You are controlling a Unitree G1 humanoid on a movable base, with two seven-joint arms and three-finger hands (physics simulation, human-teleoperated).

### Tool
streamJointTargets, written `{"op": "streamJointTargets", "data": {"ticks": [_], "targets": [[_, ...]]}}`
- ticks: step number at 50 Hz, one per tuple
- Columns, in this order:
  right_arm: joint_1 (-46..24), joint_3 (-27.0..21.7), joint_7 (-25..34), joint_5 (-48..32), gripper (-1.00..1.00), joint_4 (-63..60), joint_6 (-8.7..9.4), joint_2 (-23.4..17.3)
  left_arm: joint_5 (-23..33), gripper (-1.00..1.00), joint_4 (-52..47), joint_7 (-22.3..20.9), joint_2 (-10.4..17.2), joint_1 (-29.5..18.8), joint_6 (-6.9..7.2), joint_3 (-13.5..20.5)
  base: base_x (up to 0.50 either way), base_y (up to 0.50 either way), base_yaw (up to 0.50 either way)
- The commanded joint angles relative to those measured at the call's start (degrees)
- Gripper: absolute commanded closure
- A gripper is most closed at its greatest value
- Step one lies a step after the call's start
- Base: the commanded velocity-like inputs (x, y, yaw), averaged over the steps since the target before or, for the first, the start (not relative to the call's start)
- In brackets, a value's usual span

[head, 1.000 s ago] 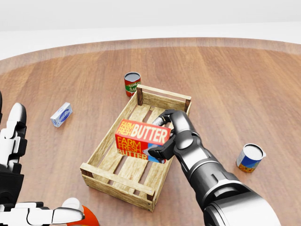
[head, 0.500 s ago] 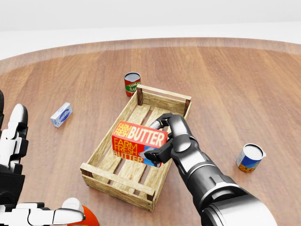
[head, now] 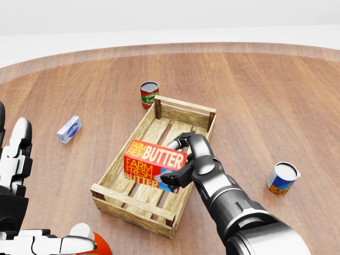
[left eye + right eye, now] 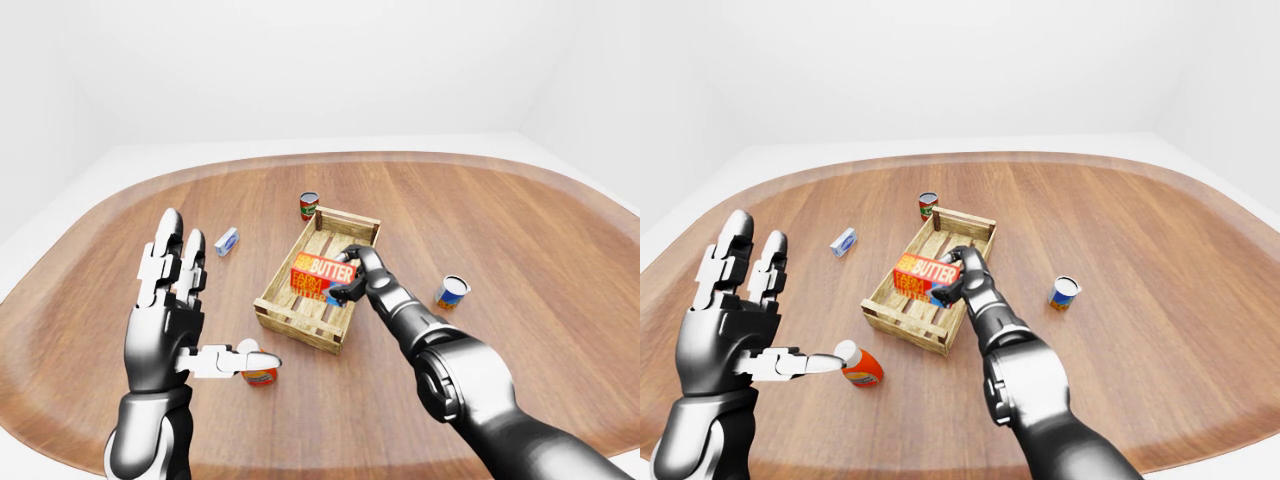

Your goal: Pick up the butter and put it in the tray.

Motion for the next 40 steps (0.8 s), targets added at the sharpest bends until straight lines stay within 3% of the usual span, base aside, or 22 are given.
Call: {"op": "streamJointTargets", "data": {"ticks": [1, 8, 9, 10, 11, 40], "targets": [[-0.6, -2.8, -0.2, -0.3, 1.0, -1.5, 0.0, 0.0, -0.1, -1.0, -0.2, 0.0, 0.0, 0.0, 0.0, 0.1, 0.0, 0.0, 0.0], [-0.8, -2.8, -0.3, -0.4, 1.0, -1.5, 0.0, 0.2, -0.3, -1.0, -0.3, -0.1, 0.0, 0.0, 0.0, 0.3, 0.0, 0.0, 0.0], [-0.7, -2.9, -0.2, -0.3, 0.84, -1.5, 0.0, 0.2, -0.3, -1.0, -0.3, -0.2, 0.0, 0.0, 0.0, 0.3, 0.0, 0.0, 0.0], [-0.6, -2.7, -0.1, -0.6, -0.65, -1.4, 0.0, 0.2, -0.3, -1.0, -0.4, -0.2, 0.0, 0.0, 0.0, 0.4, 0.0, 0.0, 0.0], [-0.5, -2.9, 0.0, -0.5, -1.0, -1.4, 0.0, 0.3, -0.3, -1.0, -0.3, -0.2, 0.0, 0.0, 0.0, 0.3, 0.0, 0.0, 0.0], [-0.2, -2.6, 0.5, -0.6, -1.0, -1.5, 0.0, 0.6, -0.4, -1.0, -0.8, -0.4, -0.1, 0.0, 0.0, 0.5, 0.0, 0.0, 0.0]]}}
